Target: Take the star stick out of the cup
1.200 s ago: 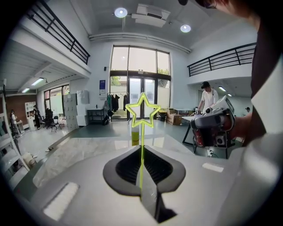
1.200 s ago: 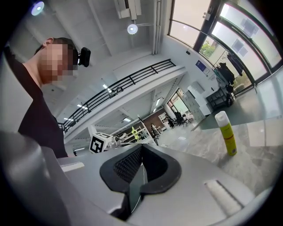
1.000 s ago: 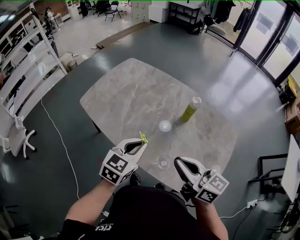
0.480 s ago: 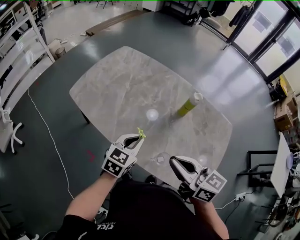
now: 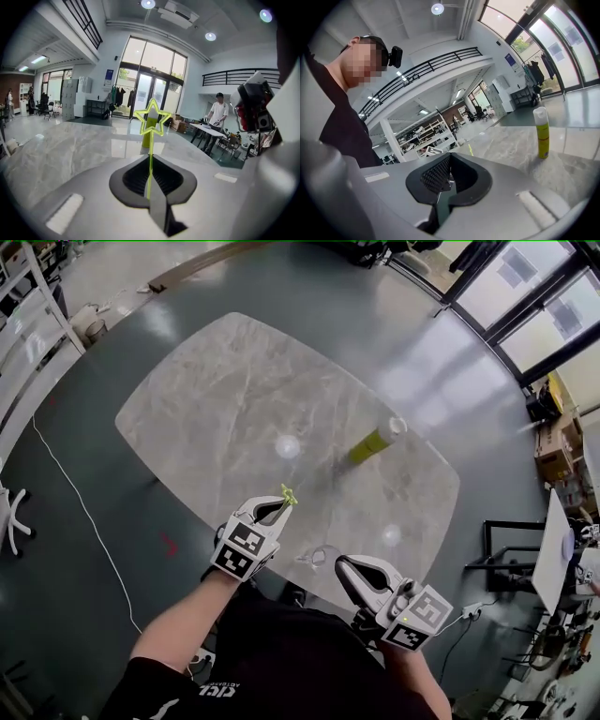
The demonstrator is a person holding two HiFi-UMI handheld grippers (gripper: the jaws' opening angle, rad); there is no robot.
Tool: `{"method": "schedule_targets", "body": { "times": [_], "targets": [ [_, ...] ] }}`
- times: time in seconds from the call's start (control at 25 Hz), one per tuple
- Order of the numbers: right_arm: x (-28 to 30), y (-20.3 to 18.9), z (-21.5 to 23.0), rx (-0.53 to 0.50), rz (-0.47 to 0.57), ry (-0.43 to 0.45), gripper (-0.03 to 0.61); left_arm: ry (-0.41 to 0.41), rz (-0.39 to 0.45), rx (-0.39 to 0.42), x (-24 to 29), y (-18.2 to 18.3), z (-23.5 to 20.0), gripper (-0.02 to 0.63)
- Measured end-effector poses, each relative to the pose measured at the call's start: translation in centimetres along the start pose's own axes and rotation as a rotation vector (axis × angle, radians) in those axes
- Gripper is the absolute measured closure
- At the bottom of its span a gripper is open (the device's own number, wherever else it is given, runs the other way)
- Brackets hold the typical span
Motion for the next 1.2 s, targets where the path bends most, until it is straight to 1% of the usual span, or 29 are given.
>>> {"method": "schedule_targets", "body": {
  "times": [0.16,0.24,0.4,0.56,0.72,0.84,0.92,1.0,1.2],
  "targets": [
    [-0.8,-0.2,1.1,0.051,0.021,-0.077,0.565,-0.045,0.002,-0.030,2.3,0.0,-1.1,0.595],
    [-1.2,-0.4,1.4,0.070,0.029,-0.113,0.565,-0.065,-0.001,-0.031,3.3,0.0,-1.4,0.595],
    [-1.5,-0.9,1.8,0.095,0.039,-0.158,0.565,-0.103,-0.012,-0.033,5.0,-0.2,-2.1,0.594],
    [-2.0,-1.1,1.6,0.104,0.066,-0.193,0.565,-0.119,-0.011,-0.027,5.9,-0.4,-2.9,0.594],
    [-3.5,-2.1,1.2,0.118,0.091,-0.261,0.565,-0.134,-0.006,-0.029,7.0,-0.8,-3.5,0.594],
    [-4.3,-3.1,1.2,0.150,0.098,-0.299,0.565,-0.133,-0.015,-0.016,7.7,-1.0,-3.9,0.590],
    [-4.1,-3.6,1.3,0.173,0.098,-0.300,0.565,-0.129,-0.018,-0.001,8.3,-1.1,-4.3,0.582],
    [-3.7,-4.1,1.1,0.179,0.085,-0.283,0.565,-0.126,-0.027,0.009,9.2,-1.2,-4.9,0.577],
    [-3.6,-5.3,0.2,0.195,0.052,-0.271,0.565,-0.111,-0.069,0.006,10.4,-1.9,-6.1,0.569]
  ]
}}
Point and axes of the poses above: the fingertips, and each gripper's own axes: x forward along the fingers, z to its right, y out of its top, the point moved 10 cm from there along -x, backward along the fingers, and after that the axes turned 8 degrees about -y, right-handed, at the moved point
